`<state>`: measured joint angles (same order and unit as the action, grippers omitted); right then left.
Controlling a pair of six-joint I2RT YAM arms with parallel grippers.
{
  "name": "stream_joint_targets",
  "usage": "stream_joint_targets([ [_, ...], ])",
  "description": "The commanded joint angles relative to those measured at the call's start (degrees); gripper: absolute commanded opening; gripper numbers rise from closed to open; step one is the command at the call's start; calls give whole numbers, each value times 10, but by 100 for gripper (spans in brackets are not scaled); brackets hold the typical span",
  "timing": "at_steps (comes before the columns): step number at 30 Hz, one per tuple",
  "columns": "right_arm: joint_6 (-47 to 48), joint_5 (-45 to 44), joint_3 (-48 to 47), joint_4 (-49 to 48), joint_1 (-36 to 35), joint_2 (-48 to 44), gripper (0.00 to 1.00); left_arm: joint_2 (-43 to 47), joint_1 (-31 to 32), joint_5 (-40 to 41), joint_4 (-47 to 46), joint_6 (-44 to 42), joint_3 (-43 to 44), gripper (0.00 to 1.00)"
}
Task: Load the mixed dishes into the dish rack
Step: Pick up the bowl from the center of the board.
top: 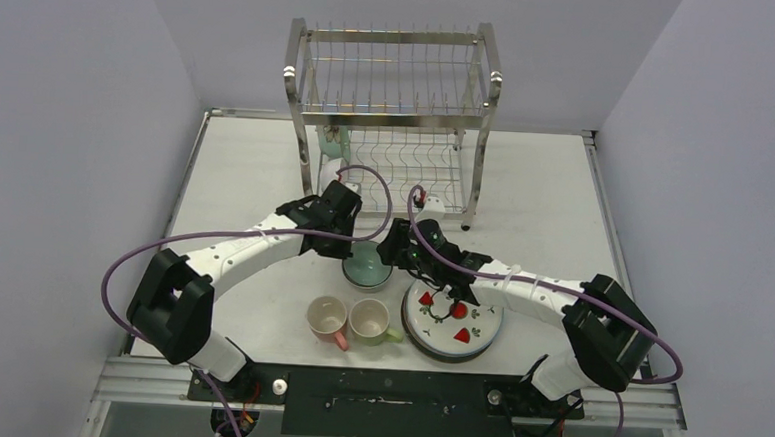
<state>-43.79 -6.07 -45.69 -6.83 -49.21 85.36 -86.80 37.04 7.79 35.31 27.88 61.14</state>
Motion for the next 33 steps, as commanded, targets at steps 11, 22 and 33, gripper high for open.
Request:
stream_joint_targets([
  [11,23,2,-46,2,-10,-1,47,64,1,27,24,-13,52,0],
  [22,23,28,-63,2,-16,26,47,88,1,31,29,-12,46,0],
  [33,11,40,-63,-10,-17,55,47,105,1,36,32,-14,40,0],
])
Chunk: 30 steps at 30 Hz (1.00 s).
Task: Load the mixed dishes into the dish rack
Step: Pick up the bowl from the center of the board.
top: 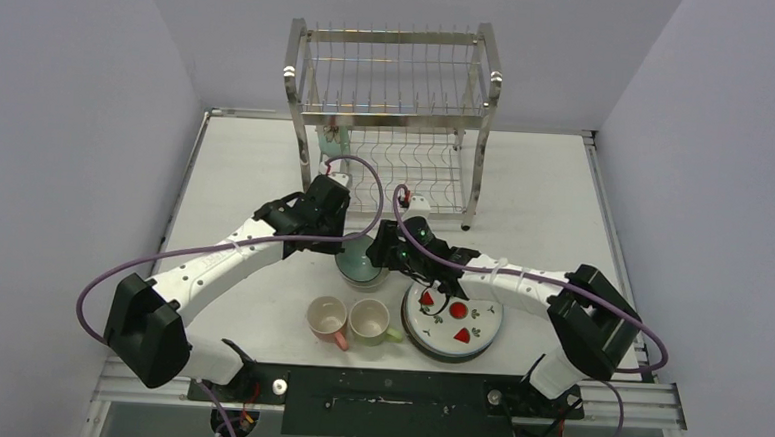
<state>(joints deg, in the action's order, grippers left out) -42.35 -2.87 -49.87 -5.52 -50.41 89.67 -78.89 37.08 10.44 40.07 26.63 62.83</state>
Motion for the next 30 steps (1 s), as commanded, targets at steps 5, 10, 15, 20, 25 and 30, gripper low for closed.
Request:
stream_joint_targets([
  [5,-10,18,-22,-31,-4,24,45,29,1,11,-16,-1,23,0],
  [10,-19,24,-18,-48,-4,32,32,30,0,12,-15,-1,22,0],
  [15,-22,24,-16,-56,-3,30,10,32,0,13,-15,-3,21,0],
  [20,-21,24,-13,-56,-3,21,0,32,-1,10,-17,-3,19,0],
  [25,-12,22,-12,-46,-3,6,0,33,0,5,-20,-3,20,0],
  [30,13,6,-15,-18,-2,-19,0,39,0,-1,-25,-3,21,11],
])
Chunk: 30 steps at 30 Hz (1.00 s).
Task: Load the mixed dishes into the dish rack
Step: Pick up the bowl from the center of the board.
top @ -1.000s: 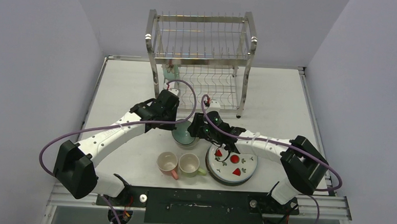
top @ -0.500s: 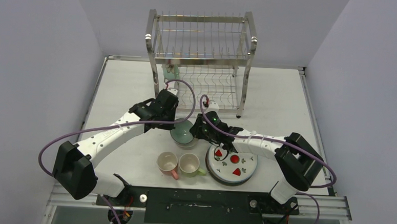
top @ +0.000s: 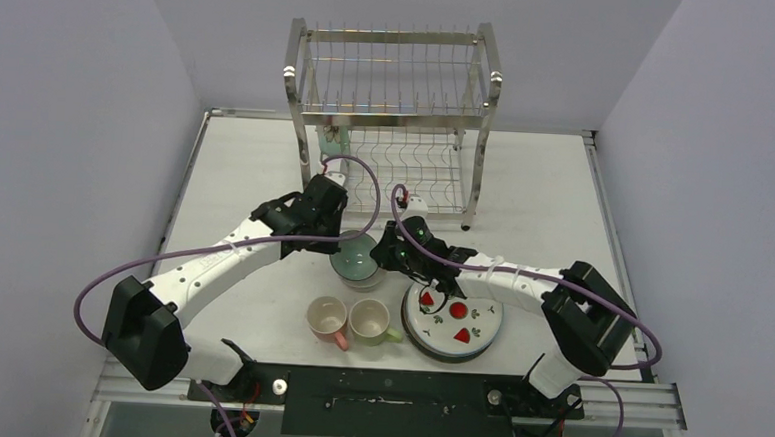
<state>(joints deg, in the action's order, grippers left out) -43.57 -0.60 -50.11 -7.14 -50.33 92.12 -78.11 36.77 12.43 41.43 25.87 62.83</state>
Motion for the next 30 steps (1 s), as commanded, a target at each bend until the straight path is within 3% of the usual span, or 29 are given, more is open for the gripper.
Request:
stream_joint_targets([
  [1,29,-20,-12,3,-3,-49,0,33,3,-21,-40,5,22,18],
  [6,49,-38,-11,34,-4,-81,0,38,3,-27,-43,5,19,44],
  [10,56,-53,-10,50,-6,-106,0,39,3,-33,-41,3,18,49],
  [17,74,-78,-29,93,-17,-132,0,38,3,-46,-43,3,18,50],
  [24,83,-97,-41,114,-29,-145,0,37,4,-72,-57,9,14,40],
  [30,84,-106,-50,124,-35,-150,0,34,5,-85,-59,12,11,39],
])
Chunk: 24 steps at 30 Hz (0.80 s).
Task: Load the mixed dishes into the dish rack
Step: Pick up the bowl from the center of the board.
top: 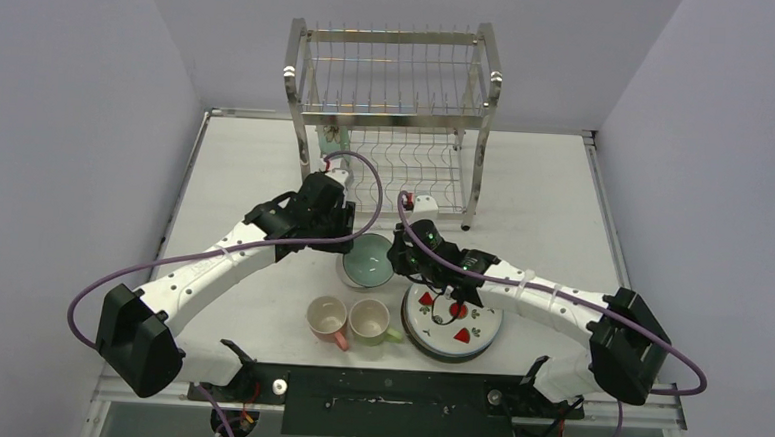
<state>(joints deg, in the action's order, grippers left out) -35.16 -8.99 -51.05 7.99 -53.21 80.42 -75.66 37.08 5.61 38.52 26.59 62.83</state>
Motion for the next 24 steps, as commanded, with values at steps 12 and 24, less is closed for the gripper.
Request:
stream_joint_targets([
  [12,4,-33,-64,-13,-10,-29,0,17,4,-24,-31,-1,2,39],
  [24,6,-39,-67,-13,-13,-32,0,16,4,-29,-36,-2,-9,4],
])
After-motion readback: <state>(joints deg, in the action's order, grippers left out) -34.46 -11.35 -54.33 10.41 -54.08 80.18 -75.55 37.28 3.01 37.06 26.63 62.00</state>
